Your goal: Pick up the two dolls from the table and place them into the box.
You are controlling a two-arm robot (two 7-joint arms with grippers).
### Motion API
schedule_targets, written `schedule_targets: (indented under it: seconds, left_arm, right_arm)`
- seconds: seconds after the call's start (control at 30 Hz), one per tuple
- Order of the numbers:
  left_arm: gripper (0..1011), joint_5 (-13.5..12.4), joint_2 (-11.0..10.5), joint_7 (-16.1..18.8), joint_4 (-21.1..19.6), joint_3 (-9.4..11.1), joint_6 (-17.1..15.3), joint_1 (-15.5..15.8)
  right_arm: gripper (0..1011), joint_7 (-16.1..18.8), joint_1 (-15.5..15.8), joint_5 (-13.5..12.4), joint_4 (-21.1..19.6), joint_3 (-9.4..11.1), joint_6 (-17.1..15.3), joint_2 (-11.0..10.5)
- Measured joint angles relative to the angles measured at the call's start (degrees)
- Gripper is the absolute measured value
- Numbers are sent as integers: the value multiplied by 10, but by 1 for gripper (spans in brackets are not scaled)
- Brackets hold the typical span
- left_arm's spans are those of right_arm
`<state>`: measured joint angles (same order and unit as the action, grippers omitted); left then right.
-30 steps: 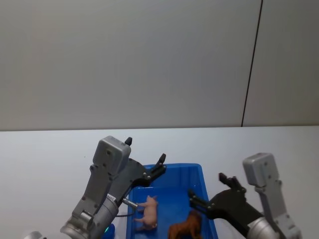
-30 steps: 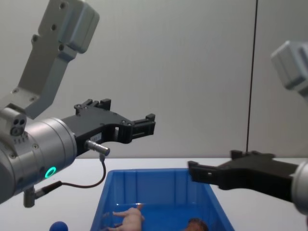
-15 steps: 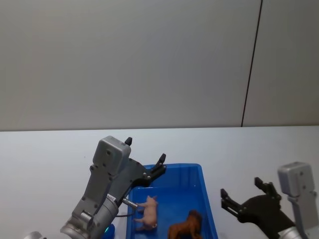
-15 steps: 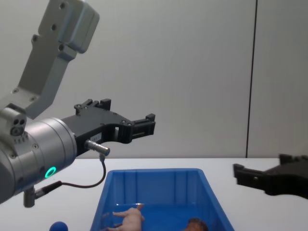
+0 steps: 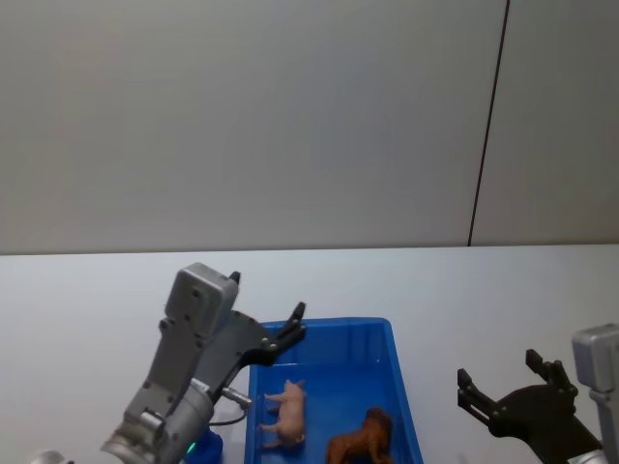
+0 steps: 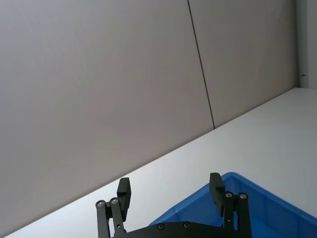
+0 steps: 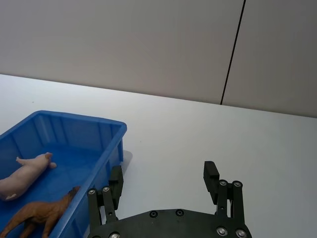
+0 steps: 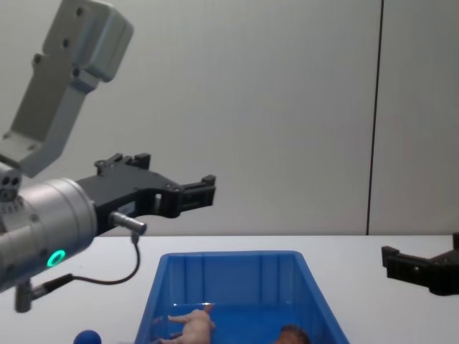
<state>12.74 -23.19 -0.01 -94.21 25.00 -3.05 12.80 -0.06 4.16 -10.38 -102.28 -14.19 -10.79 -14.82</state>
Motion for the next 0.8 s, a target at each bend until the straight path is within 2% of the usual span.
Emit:
schedule_targets:
  seconds: [0.37, 0.8]
  left_arm:
    - [1001, 33, -30, 8, -20, -21, -59, -16]
    - [1001, 76, -66, 1, -28, -45, -132, -38]
  right_arm:
    - [1001, -8, 7, -4, -4, 3, 3, -5]
    - [1001, -12, 10, -5, -6, 5, 5, -7]
